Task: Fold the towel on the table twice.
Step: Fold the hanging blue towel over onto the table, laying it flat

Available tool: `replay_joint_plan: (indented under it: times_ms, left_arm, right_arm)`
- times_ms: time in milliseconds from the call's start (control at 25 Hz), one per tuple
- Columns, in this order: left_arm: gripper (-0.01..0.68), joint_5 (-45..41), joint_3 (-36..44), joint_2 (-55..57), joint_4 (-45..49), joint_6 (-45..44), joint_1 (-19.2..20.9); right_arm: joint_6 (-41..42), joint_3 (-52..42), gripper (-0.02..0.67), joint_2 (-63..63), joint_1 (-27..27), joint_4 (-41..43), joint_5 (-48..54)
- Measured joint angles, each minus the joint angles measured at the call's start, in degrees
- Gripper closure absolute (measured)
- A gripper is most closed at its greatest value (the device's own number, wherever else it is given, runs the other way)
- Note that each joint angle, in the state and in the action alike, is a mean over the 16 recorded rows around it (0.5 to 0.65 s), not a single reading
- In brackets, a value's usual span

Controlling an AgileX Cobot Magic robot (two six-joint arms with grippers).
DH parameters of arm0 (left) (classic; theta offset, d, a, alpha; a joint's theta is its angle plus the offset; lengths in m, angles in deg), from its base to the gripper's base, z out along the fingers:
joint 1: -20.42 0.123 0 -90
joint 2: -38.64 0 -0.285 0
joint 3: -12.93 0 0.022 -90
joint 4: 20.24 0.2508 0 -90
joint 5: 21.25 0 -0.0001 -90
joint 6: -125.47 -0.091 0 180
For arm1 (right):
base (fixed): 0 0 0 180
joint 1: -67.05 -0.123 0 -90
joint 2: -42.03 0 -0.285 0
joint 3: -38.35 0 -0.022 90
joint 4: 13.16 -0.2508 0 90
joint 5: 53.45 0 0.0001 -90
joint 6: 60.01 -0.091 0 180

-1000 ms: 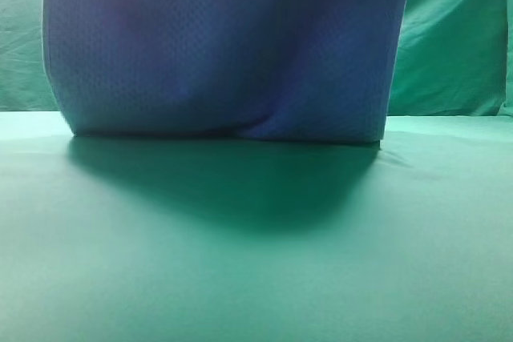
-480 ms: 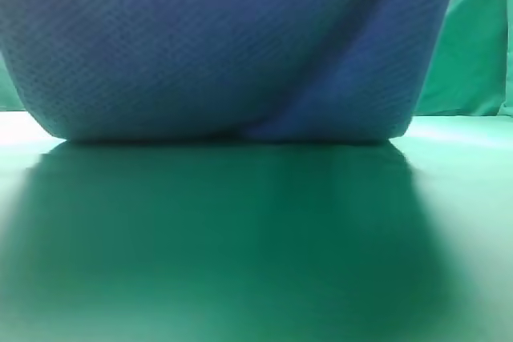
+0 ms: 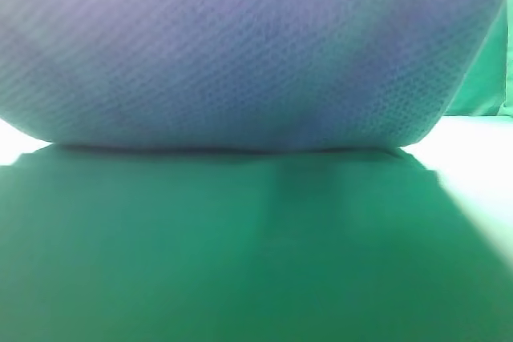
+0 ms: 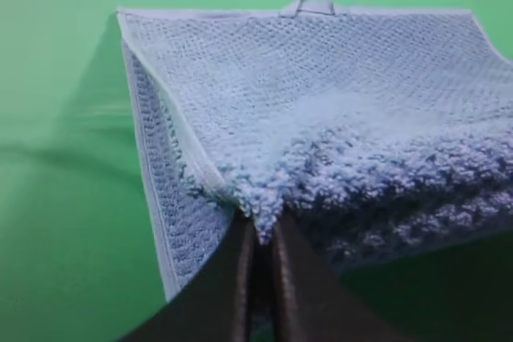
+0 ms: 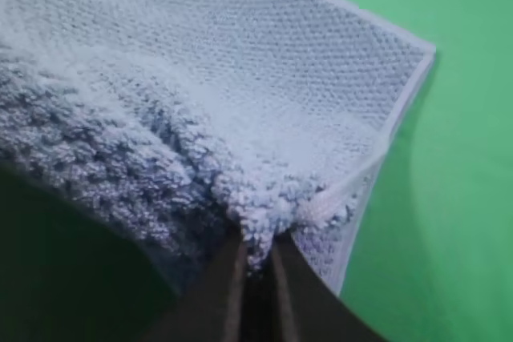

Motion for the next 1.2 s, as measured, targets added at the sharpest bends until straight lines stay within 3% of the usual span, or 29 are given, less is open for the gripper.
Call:
replay_joint_plan:
  times_ms: [360,680,920,1200]
  left_arm:
    - [0.673,-1.4,12.5,-8.4,-4.8,0.1,0.0]
    - [0.673,4.0,18.8,-8.9,-8.9,0.2,0.0]
    - [0.673,10.9,17.6,-1.7,-10.1,0.1,-0.1]
    - [0.673,16.5,10.0,12.5,-10.5,-0.2,-0.2]
  right_arm:
    - [-5.2,-9.4,0.649,6.3,-3.9,-2.1,1.0]
    - [-11.3,-14.0,0.649,7.5,-5.3,-0.5,-1.3]
    - [-13.7,-12.5,0.649,2.3,-3.4,2.6,-3.7]
    - [-11.3,-6.5,0.649,-7.9,2.2,3.9,-5.6]
